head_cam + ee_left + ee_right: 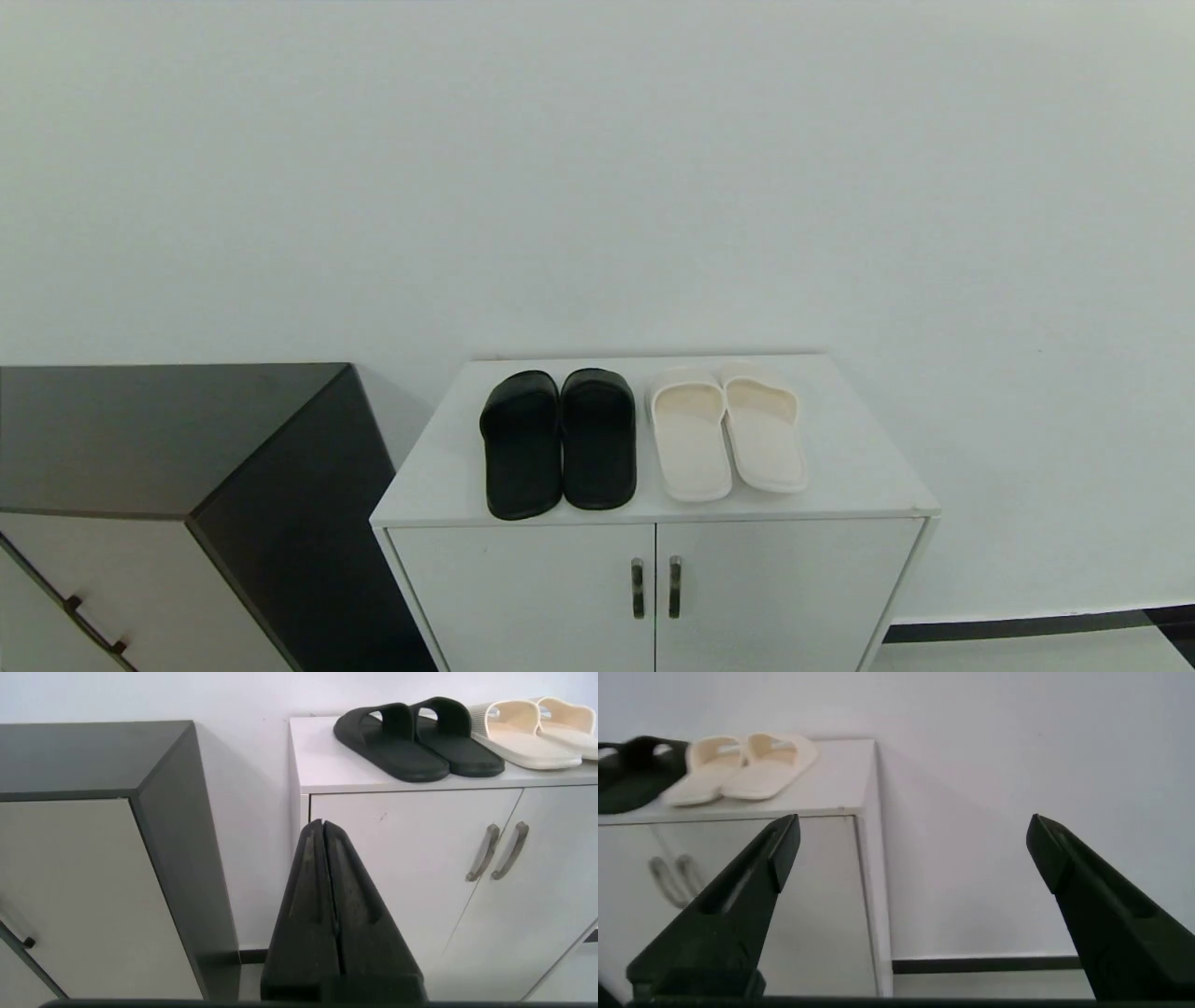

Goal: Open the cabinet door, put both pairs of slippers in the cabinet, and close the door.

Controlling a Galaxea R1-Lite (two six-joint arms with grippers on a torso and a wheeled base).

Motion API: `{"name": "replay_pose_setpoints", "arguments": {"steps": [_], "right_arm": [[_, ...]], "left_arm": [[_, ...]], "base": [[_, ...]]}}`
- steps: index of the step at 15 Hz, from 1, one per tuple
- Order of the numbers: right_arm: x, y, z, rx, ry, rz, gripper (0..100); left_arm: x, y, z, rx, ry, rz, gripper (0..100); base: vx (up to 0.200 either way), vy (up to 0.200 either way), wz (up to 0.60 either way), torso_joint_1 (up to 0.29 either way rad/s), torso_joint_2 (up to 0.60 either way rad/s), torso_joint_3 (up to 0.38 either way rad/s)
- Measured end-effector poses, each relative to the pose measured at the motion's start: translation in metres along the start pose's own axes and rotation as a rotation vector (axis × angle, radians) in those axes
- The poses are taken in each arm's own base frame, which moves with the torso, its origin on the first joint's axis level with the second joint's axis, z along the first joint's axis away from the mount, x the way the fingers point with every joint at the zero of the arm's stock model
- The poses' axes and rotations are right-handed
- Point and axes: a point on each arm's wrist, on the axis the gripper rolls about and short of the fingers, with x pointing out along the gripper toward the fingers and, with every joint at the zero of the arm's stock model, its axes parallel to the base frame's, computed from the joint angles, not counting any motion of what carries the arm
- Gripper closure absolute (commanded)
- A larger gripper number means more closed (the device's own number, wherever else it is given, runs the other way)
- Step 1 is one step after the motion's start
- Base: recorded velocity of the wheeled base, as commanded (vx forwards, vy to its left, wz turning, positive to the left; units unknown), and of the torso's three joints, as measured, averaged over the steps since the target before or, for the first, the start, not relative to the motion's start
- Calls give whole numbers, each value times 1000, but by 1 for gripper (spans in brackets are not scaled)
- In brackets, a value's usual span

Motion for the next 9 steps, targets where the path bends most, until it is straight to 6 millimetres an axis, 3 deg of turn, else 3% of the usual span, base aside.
{"name": "replay_pose_setpoints", "arguments": {"steps": [4, 9], "right_arm": [[24, 3, 27, 18, 149, 183, 0], [100, 15, 66, 86, 272, 311, 0]], "left_arm": [[0, 0, 0, 1, 0, 0, 100], [0, 0, 0, 2, 0, 0, 100]], "base": [[0, 0, 0, 0, 0, 0], [0, 0, 0, 0, 0, 0]]}}
